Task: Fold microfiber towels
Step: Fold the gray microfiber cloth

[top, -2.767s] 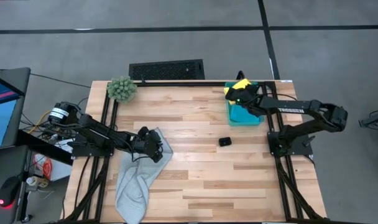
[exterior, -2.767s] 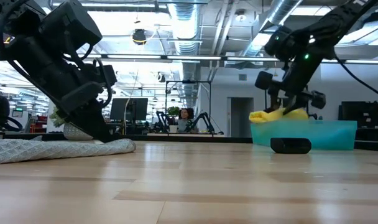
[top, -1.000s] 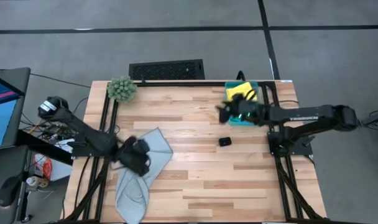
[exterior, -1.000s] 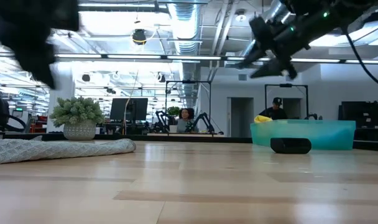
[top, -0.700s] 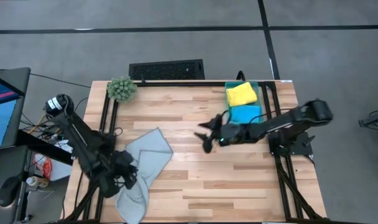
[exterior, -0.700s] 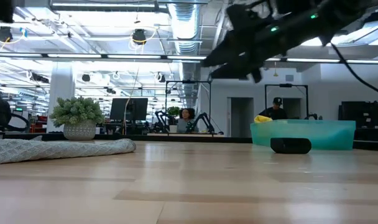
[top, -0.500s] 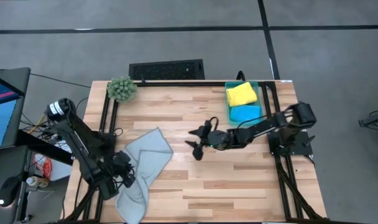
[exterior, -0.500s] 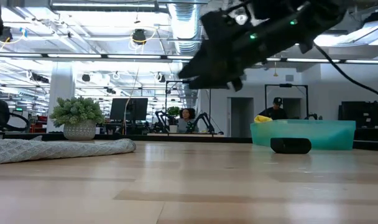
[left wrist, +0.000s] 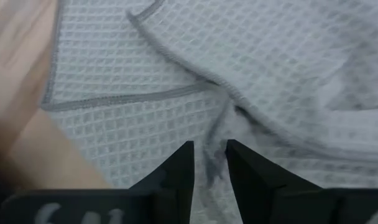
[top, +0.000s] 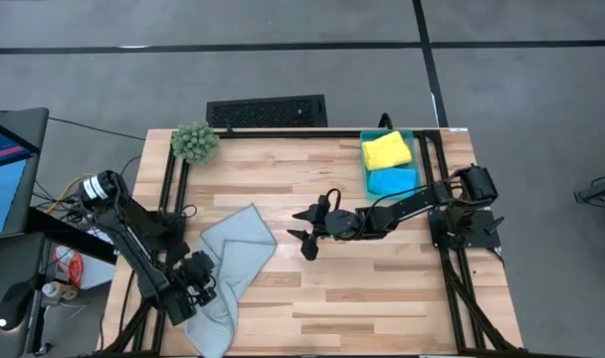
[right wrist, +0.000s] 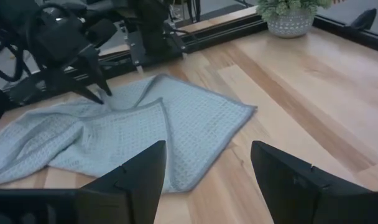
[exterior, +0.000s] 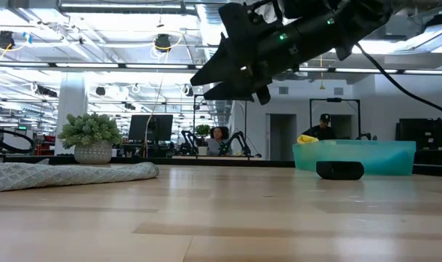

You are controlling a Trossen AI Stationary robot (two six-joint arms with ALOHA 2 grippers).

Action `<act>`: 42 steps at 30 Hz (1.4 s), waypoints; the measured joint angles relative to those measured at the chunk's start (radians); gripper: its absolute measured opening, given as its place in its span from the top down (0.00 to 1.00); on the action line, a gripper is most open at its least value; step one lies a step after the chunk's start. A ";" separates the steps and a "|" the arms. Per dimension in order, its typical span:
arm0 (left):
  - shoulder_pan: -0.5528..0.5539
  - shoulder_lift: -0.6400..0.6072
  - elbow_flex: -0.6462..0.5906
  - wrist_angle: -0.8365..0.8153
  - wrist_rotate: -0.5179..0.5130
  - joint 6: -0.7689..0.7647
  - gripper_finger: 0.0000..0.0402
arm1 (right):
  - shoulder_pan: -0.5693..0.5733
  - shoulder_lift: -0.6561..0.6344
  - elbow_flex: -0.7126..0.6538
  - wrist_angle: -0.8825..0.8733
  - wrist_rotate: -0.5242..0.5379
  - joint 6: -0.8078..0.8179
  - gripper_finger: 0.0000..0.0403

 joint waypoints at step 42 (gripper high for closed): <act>0.170 0.070 0.897 -0.285 -0.080 0.766 1.00 | 0.145 0.032 0.234 0.101 -0.198 -0.579 0.36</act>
